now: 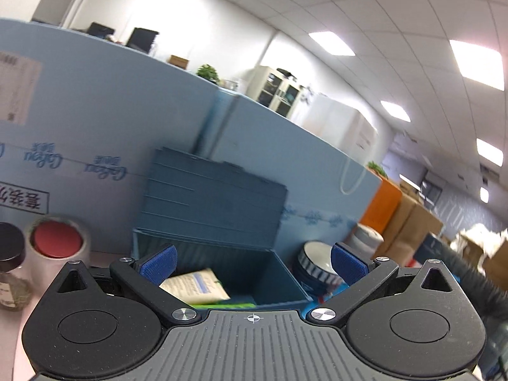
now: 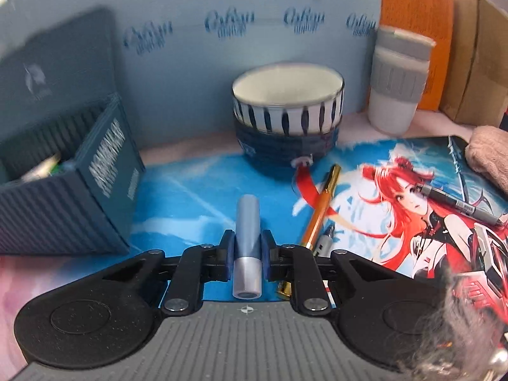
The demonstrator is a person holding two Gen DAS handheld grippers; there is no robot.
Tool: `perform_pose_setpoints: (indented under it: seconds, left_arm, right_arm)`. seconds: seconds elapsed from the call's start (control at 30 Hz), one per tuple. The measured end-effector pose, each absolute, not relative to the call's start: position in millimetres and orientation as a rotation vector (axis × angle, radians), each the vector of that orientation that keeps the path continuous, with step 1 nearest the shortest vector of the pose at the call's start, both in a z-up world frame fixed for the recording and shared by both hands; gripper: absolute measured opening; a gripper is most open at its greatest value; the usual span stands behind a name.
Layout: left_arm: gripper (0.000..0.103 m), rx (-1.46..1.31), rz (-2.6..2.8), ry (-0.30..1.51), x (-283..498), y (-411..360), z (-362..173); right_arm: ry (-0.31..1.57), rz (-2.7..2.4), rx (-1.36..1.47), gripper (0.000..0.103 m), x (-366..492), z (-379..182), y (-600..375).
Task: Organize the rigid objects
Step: 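Lower the glue stick into the blue box and open the right tool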
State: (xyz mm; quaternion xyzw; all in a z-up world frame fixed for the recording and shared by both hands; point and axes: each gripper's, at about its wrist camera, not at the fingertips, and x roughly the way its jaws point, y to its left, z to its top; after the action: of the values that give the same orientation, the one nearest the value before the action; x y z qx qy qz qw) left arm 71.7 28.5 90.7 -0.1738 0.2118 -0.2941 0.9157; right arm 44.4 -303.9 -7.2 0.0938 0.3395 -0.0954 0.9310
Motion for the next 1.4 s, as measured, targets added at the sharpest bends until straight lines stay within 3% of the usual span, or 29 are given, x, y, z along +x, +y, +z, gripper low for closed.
perform_pose_setpoints:
  seconds: [0.4,0.8,1.4]
  left_arm:
    - [0.103,-0.44,-0.53,0.508,99.5,56.9,72.6]
    - [0.103,-0.517,-0.51,0.545,112.1,74.4,60.9]
    - [0.103,-0.556,-0.516,0.613,128.6,76.3,44.5]
  right_arm:
    - [0.346,-0.028,0.206,0.016,0.4,72.8,-251.3]
    - [0.408,0.213,0.034,0.016,69.9,73.5,-157.4]
    - [0.583,0.269,-0.02,0.016,124.7,27.6,-119.0]
